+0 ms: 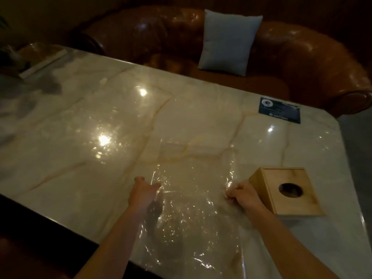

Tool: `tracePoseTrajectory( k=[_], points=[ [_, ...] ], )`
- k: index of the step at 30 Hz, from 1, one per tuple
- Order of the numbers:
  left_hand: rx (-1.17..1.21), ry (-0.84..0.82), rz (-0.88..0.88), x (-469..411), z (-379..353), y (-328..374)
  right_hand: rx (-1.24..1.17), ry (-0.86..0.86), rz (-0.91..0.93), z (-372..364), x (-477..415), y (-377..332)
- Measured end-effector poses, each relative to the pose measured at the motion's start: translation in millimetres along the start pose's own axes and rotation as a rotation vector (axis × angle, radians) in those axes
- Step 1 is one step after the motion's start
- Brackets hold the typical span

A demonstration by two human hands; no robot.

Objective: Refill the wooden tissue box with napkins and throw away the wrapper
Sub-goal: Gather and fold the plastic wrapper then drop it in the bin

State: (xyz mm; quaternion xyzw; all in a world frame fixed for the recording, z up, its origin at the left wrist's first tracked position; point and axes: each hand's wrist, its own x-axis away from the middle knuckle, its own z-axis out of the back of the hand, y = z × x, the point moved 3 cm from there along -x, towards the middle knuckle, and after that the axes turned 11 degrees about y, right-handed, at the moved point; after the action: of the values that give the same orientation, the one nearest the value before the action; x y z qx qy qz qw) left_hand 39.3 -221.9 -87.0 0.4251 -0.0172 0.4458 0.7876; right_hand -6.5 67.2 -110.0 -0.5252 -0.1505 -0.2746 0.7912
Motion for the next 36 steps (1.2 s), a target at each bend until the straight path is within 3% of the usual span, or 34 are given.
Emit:
tracePoseTrajectory(
  k=[3,8,14,19,22,24,28,32,36],
  points=[
    [0.088,-0.063,0.075,-8.2,1.5,-0.4,-0.053,0.003,-0.015,3.5,-0.6,1.2],
    [0.020,-0.180,0.098,-8.7,2.7,1.6,-0.245,-0.020,-0.083,10.2,2.4,-1.0],
    [0.200,-0.132,0.102,-5.4,-2.6,6.1,-0.311,-0.055,-0.115,9.8,6.1,0.8],
    [0.129,-0.149,0.037,-5.2,-1.0,5.8,-0.337,-0.062,-0.114,9.1,6.5,-0.3],
    [0.309,-0.106,0.007,-4.0,1.8,7.4,-0.351,-0.050,-0.075,10.9,5.6,-3.2],
    [0.420,-0.177,0.060,-1.1,4.9,6.7,-0.363,-0.054,-0.049,12.0,5.7,-5.3],
    [0.379,-0.486,0.160,-0.2,10.8,-1.6,-0.378,-0.103,-0.050,14.3,9.0,-9.7],
    [0.411,-0.378,0.091,-7.7,15.7,-3.7,-0.377,-0.226,-0.105,14.9,13.0,-12.4],
    [0.424,-0.407,0.017,-6.5,18.8,2.9,-0.342,-0.235,-0.079,18.7,16.9,-18.3]
  ],
)
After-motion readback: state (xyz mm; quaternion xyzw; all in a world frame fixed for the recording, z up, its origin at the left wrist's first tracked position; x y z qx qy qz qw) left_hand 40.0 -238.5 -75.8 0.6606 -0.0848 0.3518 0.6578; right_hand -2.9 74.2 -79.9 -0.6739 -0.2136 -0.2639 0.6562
